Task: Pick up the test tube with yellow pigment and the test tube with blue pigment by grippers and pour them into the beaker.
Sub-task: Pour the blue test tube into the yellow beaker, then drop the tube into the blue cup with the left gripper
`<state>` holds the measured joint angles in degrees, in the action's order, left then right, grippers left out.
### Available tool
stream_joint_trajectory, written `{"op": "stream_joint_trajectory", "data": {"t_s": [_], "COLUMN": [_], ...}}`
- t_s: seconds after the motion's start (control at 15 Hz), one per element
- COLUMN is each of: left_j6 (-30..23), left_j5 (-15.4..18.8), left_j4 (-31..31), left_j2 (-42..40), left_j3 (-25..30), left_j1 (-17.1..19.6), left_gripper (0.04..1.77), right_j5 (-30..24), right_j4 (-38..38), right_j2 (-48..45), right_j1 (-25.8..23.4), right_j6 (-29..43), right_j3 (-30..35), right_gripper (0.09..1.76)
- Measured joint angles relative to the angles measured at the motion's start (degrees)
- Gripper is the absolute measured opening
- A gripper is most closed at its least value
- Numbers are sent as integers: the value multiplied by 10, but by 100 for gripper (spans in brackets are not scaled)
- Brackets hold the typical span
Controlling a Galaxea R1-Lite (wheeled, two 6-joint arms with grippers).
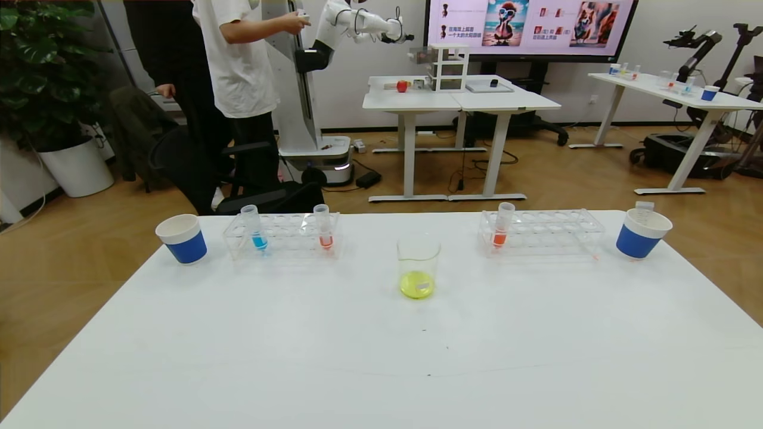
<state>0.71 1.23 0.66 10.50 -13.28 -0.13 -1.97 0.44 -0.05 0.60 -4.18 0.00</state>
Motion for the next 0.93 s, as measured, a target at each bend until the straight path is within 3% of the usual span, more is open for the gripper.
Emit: {"op": "stream_joint_trajectory", "data": {"t_s": [0.13, 0.33, 0.93], "left_j6": [0, -1, 1], "left_j5": [0, 0, -2], "left_j4": [35, 153, 553], "left_j2": [85, 233, 703], "left_j3": [-54, -96, -114], "left_j1": [-6, -10, -7], "left_gripper": [175, 175, 175], "right_j5": [0, 0, 0], "right_j4": [0, 0, 0], "right_j2": [0, 0, 0], "right_j1": [0, 0, 0], "right_j6": [0, 0, 0], "right_j3": [0, 0, 0], "right_gripper": [174, 174, 174]}}
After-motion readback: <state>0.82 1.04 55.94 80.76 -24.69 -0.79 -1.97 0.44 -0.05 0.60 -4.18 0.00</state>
